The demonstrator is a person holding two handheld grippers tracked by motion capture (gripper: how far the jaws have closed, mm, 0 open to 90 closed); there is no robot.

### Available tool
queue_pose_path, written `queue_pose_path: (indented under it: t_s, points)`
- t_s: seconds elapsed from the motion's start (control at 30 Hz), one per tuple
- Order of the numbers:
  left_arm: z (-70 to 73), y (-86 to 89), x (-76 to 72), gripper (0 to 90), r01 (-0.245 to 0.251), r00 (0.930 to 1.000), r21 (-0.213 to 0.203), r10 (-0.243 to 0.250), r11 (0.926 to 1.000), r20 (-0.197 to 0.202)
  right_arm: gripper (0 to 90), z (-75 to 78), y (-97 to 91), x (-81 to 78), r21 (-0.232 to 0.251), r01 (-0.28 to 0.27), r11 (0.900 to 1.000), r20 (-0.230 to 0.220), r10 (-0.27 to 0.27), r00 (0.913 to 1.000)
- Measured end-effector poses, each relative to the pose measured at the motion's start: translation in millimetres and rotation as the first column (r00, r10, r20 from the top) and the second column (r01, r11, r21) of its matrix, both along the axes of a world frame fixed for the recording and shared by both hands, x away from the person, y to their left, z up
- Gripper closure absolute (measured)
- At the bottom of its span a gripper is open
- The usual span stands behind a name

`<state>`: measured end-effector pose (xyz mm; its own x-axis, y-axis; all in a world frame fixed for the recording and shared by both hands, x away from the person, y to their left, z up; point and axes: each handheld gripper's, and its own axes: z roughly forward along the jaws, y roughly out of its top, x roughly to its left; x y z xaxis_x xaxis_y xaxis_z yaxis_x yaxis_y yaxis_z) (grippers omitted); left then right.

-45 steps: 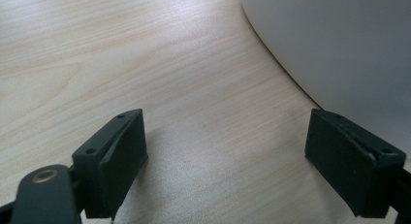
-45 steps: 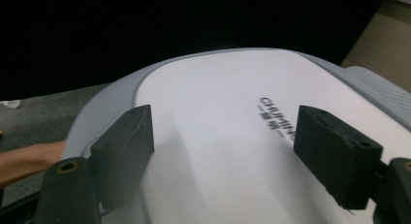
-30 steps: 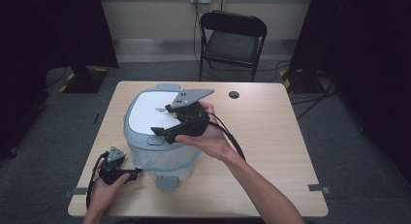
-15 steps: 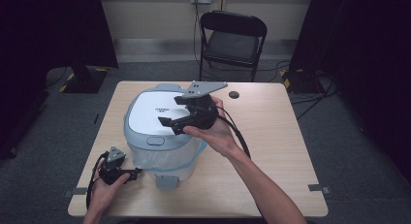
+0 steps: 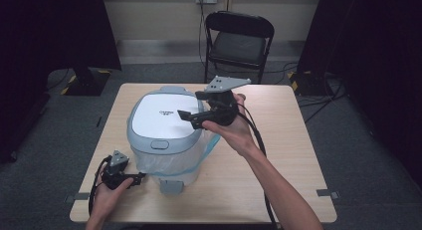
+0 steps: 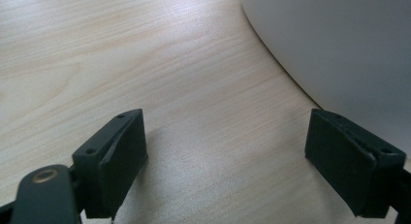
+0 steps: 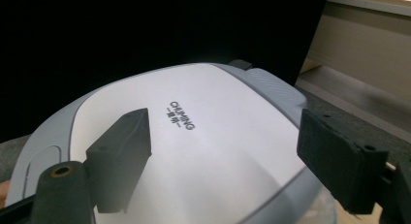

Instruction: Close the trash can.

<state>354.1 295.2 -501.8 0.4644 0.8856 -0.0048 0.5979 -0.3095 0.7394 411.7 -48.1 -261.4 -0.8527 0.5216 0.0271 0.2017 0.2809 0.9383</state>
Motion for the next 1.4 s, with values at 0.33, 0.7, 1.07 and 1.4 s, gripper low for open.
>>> queue_pose_path:
  t_s: [0.33, 0.7, 1.07, 1.4]
  points:
    - [0.0, 0.0, 0.0, 14.4, 0.000, 1.0000, 0.000, 0.000, 1.0000, 0.000, 19.4, 0.8, -24.6, 7.8, 0.021, 0.064, 0.9977, 0.001, -0.064, 0.9979]
    - [0.0, 0.1, 0.0, 14.4, 0.001, 1.0000, 0.000, -0.001, 1.0000, 0.000, 19.0, -4.8, -55.0, 12.2, 0.034, 0.185, 0.9822, 0.001, -0.185, 0.9828]
    - [0.0, 0.0, 0.0, 14.4, 0.000, 1.0000, 0.001, 0.000, 1.0000, 0.000, 18.7, -24.4, -85.4, 12.7, 0.001, 0.276, 0.9611, -0.028, -0.276, 0.9607]
    - [0.0, 0.0, 0.0, 14.4, 0.000, 1.0000, 0.001, 0.000, 1.0000, 0.000, 18.5, -47.7, -115.5, 13.6, -0.023, 0.349, 0.9370, -0.065, -0.349, 0.9347]
